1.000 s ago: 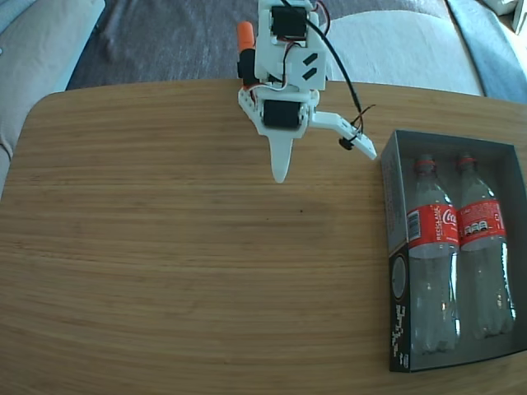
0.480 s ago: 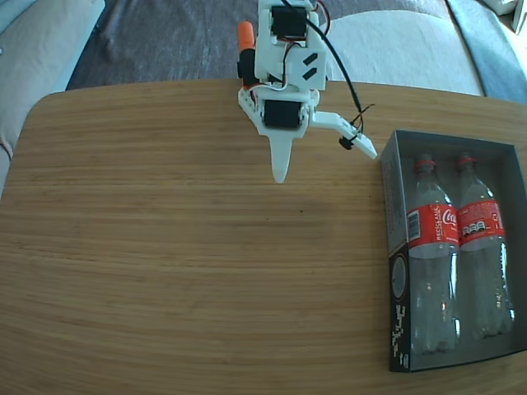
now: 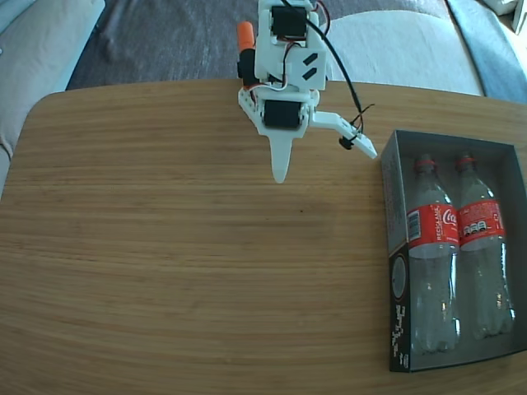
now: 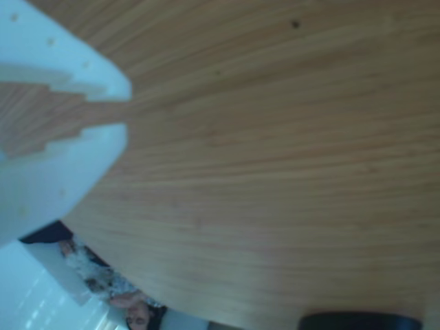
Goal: Grasp the bottles and put them in the box.
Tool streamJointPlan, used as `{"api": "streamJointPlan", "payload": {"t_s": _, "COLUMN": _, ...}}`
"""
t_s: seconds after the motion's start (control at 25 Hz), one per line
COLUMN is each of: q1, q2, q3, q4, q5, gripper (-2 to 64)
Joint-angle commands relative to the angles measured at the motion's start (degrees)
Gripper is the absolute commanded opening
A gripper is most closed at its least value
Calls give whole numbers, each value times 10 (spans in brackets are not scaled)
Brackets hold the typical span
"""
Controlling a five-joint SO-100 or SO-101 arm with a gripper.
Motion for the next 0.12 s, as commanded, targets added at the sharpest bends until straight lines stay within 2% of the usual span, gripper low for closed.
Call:
{"api": "streamJointPlan", "payload": {"t_s": 0.0, "q1": 1, "q2": 1, "q3": -6, "q4": 2, "q5": -3, "gripper": -3}}
{"api": "streamJointPlan", "payload": {"t_s": 0.08, "q1": 1, "q2": 1, "q3": -6, "q4": 2, "q5": -3, "gripper": -3}}
